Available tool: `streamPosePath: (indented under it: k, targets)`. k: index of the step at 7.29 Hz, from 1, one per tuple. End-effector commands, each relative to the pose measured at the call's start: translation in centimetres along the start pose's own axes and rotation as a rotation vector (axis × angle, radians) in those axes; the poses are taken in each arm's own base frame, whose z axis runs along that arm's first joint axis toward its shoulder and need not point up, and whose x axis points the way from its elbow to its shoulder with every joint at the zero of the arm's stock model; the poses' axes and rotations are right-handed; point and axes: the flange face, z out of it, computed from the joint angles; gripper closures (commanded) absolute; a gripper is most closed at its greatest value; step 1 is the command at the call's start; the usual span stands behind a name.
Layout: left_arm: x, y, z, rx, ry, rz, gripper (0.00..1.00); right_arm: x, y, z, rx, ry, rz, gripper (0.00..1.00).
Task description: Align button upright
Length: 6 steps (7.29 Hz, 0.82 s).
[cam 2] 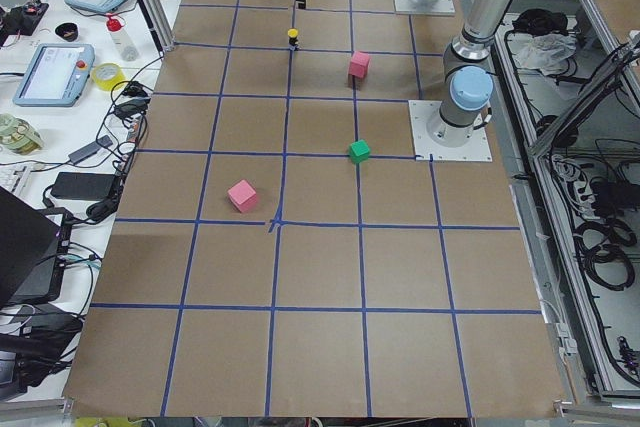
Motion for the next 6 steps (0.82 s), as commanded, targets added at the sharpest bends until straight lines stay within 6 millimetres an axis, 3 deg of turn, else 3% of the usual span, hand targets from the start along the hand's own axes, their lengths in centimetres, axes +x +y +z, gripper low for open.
streamPosePath:
  k: [1, 2, 4, 6]
  targets:
    - [-0.6, 1.0, -1.3, -0.017, -0.014, -0.002, 0.00, 0.4, -0.9, -0.7, 0.076, 0.017, -0.003, 0.00]
    - [-1.9, 0.6, -0.4, -0.037, -0.035, -0.018, 0.00, 0.4, -1.0, -0.8, 0.092, 0.018, -0.001, 0.00]
    - [-3.7, 0.4, -0.7, -0.034, -0.084, -0.046, 0.00, 1.0, -1.0, -0.6, 0.077, 0.019, 0.011, 0.00]
    - [-4.2, 0.4, -0.4, -0.036, -0.094, -0.054, 0.00, 1.7, -1.1, -0.6, 0.078, 0.021, 0.022, 0.00]
